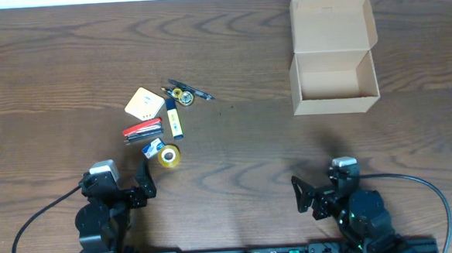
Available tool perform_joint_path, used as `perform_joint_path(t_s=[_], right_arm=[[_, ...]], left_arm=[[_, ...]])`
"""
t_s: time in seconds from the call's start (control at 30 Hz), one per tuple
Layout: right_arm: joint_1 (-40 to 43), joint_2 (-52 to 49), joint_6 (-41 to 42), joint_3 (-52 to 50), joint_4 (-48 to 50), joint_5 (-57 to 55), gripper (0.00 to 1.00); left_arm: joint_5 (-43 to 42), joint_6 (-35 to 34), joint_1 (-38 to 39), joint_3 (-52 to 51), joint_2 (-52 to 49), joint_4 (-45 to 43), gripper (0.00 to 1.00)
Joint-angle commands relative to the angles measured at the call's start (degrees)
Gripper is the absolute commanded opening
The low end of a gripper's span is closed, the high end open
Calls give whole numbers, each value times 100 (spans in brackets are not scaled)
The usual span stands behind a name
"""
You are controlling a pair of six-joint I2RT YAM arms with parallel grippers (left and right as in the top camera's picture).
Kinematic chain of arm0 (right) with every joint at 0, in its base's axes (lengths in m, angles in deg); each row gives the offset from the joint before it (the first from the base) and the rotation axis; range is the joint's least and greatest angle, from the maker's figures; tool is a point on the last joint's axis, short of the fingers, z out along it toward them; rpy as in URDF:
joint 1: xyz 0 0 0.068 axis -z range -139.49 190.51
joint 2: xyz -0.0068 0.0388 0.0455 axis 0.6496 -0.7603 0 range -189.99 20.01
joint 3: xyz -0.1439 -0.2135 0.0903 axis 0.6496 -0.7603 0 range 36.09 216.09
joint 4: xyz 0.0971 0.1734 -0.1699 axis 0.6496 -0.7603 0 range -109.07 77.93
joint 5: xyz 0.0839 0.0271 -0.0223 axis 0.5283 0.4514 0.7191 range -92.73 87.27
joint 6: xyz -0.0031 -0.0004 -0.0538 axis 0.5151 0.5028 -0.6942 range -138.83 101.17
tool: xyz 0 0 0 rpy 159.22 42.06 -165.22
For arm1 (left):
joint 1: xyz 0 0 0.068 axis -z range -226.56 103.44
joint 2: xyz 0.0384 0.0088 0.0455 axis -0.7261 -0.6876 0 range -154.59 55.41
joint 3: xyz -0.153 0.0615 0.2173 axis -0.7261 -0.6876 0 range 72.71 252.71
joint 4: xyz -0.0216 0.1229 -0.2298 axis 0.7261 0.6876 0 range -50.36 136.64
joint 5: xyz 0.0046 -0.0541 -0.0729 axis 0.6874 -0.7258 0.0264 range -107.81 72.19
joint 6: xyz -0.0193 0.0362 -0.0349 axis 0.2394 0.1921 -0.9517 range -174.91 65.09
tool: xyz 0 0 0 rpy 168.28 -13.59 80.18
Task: Pack container
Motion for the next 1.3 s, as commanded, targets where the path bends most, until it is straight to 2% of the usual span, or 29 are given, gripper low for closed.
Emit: perform_joint_path(t_s=[0.0,0.37,0.43,0.57,0.73,0.8,0.97,1.27], right_arm=[[-37,63,-81,-52,-15,35,99],[-37,63,13,-52,149,85,99],[-37,63,439,-52,407,221,99],[-37,63,2096,-52,706,691,99],[-31,63,2542,-52,927,640,99],[-28,61,2446,-55,1226,573,99],[-20,24,1419,-57,2236,577,99],[111,-955,442,155,2612,643,99]], left_arm=[[50,2,-9,-114,46,11,95],[50,2,-9,-114,46,11,95],[50,2,-9,-114,46,11,95],[50,2,-9,-114,46,11,95],[50,2,-9,-114,46,11,95],[50,2,-9,-114,46,11,95],[50,2,-9,-114,46,11,95],[50,2,-9,-114,46,11,95]])
